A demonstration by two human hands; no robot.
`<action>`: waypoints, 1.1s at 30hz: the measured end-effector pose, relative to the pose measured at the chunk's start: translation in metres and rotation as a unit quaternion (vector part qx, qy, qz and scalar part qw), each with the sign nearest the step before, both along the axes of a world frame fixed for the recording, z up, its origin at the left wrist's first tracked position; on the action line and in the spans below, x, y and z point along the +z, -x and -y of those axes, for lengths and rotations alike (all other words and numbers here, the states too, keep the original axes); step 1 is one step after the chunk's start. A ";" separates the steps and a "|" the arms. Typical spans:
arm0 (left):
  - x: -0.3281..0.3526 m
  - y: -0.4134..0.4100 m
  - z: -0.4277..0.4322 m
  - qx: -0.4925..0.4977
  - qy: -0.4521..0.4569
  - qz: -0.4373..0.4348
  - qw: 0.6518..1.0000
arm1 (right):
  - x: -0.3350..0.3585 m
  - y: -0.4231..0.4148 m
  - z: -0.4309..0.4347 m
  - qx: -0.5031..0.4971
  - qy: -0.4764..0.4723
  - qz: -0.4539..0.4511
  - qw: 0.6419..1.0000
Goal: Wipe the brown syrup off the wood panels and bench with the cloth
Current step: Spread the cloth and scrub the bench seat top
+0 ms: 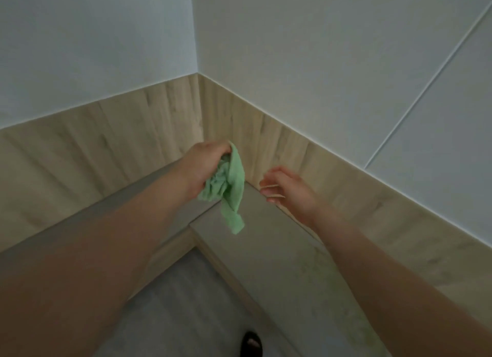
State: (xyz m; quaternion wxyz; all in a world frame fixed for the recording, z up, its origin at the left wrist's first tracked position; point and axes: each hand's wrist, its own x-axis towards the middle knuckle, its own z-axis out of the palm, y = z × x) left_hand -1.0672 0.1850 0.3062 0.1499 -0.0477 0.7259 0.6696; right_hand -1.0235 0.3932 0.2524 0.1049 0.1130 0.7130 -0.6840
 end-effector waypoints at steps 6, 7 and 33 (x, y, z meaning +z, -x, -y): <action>0.009 0.059 -0.034 -0.111 0.229 -0.162 0.953 | 0.014 0.065 -0.002 0.103 -0.061 -0.120 0.986; 0.013 0.071 -0.033 -0.130 0.241 -0.177 0.945 | 0.015 0.076 -0.003 0.103 -0.072 -0.123 0.984; -0.066 0.335 0.124 -0.280 0.116 -0.232 0.924 | -0.055 0.203 0.168 -0.121 -0.122 -0.024 0.985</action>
